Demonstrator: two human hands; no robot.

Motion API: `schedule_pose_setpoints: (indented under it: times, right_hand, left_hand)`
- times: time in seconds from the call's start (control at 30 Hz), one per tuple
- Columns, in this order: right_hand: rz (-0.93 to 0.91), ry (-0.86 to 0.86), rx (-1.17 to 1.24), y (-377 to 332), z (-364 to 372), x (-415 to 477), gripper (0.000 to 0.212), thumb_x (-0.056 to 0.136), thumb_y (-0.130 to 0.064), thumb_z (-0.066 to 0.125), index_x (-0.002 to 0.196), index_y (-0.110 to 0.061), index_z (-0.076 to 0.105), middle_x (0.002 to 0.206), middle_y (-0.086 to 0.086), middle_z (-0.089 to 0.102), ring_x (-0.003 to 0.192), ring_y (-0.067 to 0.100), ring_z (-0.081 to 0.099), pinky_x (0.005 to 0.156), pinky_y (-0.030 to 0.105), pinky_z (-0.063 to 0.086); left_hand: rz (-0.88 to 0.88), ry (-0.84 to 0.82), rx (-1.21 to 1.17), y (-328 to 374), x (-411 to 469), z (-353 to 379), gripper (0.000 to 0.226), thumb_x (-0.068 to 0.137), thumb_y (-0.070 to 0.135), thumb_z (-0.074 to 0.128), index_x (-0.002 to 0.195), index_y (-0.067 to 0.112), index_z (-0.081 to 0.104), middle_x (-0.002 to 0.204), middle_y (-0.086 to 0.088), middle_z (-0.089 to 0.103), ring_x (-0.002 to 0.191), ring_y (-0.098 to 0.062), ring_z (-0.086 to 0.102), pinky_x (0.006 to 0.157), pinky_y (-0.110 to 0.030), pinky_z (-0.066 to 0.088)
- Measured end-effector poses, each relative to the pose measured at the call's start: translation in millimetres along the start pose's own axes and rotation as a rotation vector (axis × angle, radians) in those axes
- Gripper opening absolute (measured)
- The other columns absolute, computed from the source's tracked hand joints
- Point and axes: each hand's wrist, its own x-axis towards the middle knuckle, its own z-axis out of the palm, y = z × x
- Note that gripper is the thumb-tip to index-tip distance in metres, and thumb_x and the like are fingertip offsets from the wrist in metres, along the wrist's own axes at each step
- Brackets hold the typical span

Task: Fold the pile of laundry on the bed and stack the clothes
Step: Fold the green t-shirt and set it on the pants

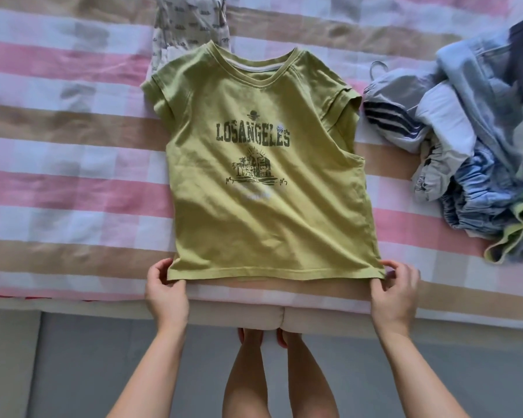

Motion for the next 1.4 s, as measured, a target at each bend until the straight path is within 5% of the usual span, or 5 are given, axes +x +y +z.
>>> schedule_pose_setpoints:
  times: [0.43, 0.7, 0.97, 1.17, 1.4]
  right_hand:
    - [-0.007, -0.026, -0.058, 25.5, -13.2, -15.9, 0.026, 0.072, 0.019, 0.052, 0.089, 0.002, 0.062, 0.084, 0.021, 0.065, 0.072, 0.039, 0.059, 0.063, 0.037, 0.041]
    - [0.392, -0.069, 0.475, 29.6, -10.9, -19.3, 0.034, 0.085, 0.012, 0.046, 0.105, -0.013, 0.054, 0.091, 0.002, 0.061, 0.072, -0.009, 0.059, 0.059, 0.008, 0.047]
    - [0.484, -0.055, 0.404, 31.8, -7.7, -13.0, 0.017, 0.087, -0.011, 0.062, 0.099, 0.001, 0.064, 0.086, 0.009, 0.063, 0.071, 0.009, 0.057, 0.061, 0.009, 0.046]
    - [0.193, 0.052, 0.145, -16.3, -5.8, 0.1, 0.017, 0.086, -0.006, 0.056, 0.102, -0.002, 0.062, 0.106, 0.02, 0.057, 0.096, 0.036, 0.055, 0.09, 0.04, 0.041]
    - [-0.561, -0.255, -0.091, -130.8, 50.5, 61.8, 0.04, 0.088, -0.015, 0.057, 0.129, -0.011, 0.055, 0.138, 0.014, 0.047, 0.13, 0.032, 0.041, 0.106, 0.043, 0.031]
  left_hand:
    - [-0.014, 0.162, -0.105, -4.5, -3.2, -50.2, 0.026, 0.084, -0.014, 0.051, 0.092, 0.01, 0.058, 0.074, 0.011, 0.058, 0.062, 0.014, 0.057, 0.064, -0.002, 0.047]
    - [-0.52, -0.071, -0.616, -9.9, 4.0, -45.8, 0.036, 0.087, -0.008, 0.028, 0.087, 0.011, 0.058, 0.074, -0.002, 0.068, 0.07, -0.015, 0.065, 0.065, -0.025, 0.056]
    - [-0.459, 0.038, -0.361, -1.9, 2.0, -40.4, 0.018, 0.089, 0.003, 0.057, 0.08, 0.019, 0.057, 0.065, 0.01, 0.067, 0.055, 0.004, 0.061, 0.056, -0.012, 0.051]
    - [0.215, 0.094, 0.235, 37.0, -2.0, -17.1, 0.027, 0.084, -0.007, 0.055, 0.111, -0.004, 0.059, 0.112, -0.023, 0.058, 0.105, -0.033, 0.054, 0.097, -0.04, 0.04]
    - [0.87, -0.554, 0.487, 116.6, 6.3, 87.4, 0.045, 0.092, 0.008, 0.05, 0.136, 0.011, 0.044, 0.147, -0.007, 0.036, 0.139, -0.023, 0.027, 0.114, -0.04, 0.023]
